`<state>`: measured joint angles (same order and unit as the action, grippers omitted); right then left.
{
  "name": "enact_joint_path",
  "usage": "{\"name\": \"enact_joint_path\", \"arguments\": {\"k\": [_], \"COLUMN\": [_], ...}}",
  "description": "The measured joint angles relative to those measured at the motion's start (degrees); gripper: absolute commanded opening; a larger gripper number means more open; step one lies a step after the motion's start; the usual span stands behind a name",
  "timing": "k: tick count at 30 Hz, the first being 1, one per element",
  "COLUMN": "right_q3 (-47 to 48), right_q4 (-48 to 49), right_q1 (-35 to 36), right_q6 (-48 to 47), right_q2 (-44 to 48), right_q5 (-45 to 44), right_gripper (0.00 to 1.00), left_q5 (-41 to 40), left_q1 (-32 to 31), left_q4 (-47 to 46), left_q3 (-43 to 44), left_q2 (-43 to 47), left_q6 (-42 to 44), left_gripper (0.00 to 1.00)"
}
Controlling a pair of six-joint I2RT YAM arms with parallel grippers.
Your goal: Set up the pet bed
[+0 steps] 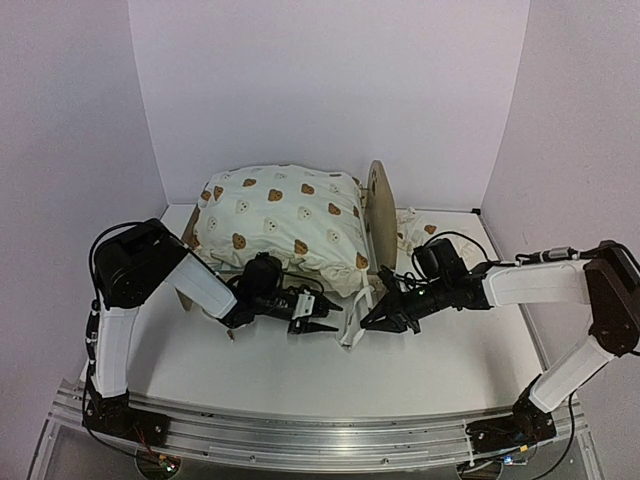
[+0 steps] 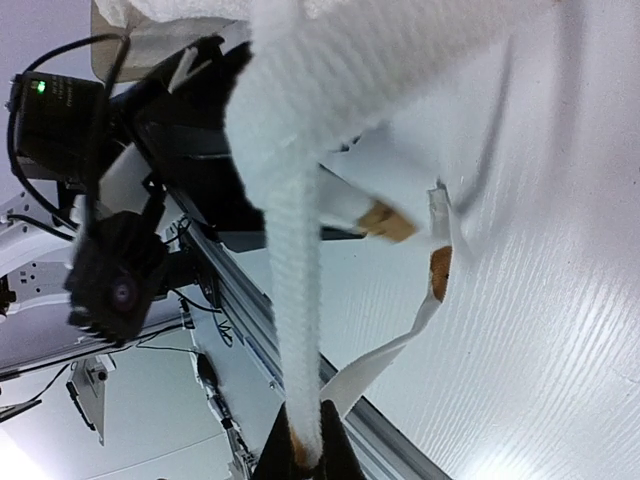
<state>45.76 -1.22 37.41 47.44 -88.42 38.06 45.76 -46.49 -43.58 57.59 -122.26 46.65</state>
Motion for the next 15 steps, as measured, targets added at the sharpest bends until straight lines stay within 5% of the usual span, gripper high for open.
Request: {"name": "enact_joint_path", "arguments": {"k": [8,15], "right_q3": [0.6,0.6], "right_q4": [-1.4,-1.5], "right_q1": [-0.1,-0.1], "right_q6": [1.7,2.4], "right_q2": [-0.2,-0.4], "right_q5": [0.4,-0.6], "right_gripper": [0.0,0.0], "left_q5": [0.4,0.2], "left_q1": [1.4,-2.3], "left_q4": [20.4,20.6], "left_q3": [-5.3,-1.8], "left_q2": [6.3,7.1], "left_q6": [20.1,4.2], "left_gripper": [0.55,0.62]}}
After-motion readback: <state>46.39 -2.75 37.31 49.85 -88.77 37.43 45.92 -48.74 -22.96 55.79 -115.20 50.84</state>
